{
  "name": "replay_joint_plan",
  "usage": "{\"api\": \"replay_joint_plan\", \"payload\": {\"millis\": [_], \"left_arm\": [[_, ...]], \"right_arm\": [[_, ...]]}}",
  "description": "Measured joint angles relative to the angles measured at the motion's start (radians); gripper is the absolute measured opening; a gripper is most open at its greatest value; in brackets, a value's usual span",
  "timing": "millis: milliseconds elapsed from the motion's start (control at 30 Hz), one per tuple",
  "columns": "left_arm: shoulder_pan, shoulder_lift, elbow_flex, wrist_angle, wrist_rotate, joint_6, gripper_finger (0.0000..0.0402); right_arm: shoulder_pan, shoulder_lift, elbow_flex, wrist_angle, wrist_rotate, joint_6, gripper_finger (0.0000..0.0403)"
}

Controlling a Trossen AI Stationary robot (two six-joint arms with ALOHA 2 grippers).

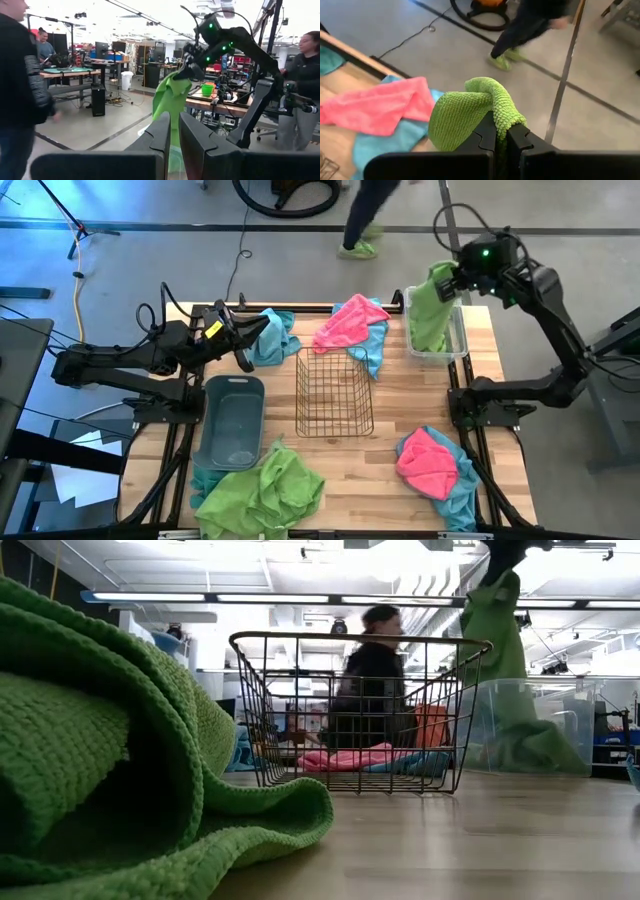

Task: Sort microfiber towel by color & place in baskets
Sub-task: Put the top green towel into the transparent bin

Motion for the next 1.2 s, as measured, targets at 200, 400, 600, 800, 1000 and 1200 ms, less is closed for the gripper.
{"api": "replay_joint_plan", "payload": {"millis": [200, 400, 600, 800, 1000, 1200], "left_arm": [[0.0, 0.0, 0.0, 0.0, -0.001, 0.044, 0.0026], [0.0, 0.0, 0.0, 0.0, -0.001, 0.044, 0.0026], [0.0, 0.0, 0.0, 0.0, -0.001, 0.044, 0.0026], [0.0, 0.0, 0.0, 0.001, -0.001, 0.044, 0.0026], [0.0, 0.0, 0.0, 0.001, -0.001, 0.044, 0.0026], [0.0, 0.0, 0.0, 0.0, -0.001, 0.044, 0.0026]], "right_arm": [[-0.005, -0.059, -0.189, 0.076, -0.018, 0.052, 0.0], [-0.01, -0.047, -0.32, 0.078, 0.034, 0.045, 0.0], [0.014, -0.007, -0.308, 0.069, 0.082, 0.089, 0.0], [-0.02, 0.07, -0.308, 0.047, 0.01, 0.121, 0.0], [-0.083, 0.18, -0.308, 0.048, -0.035, 0.121, 0.0], [-0.144, 0.285, -0.308, 0.021, -0.21, 0.036, 0.0]]}}
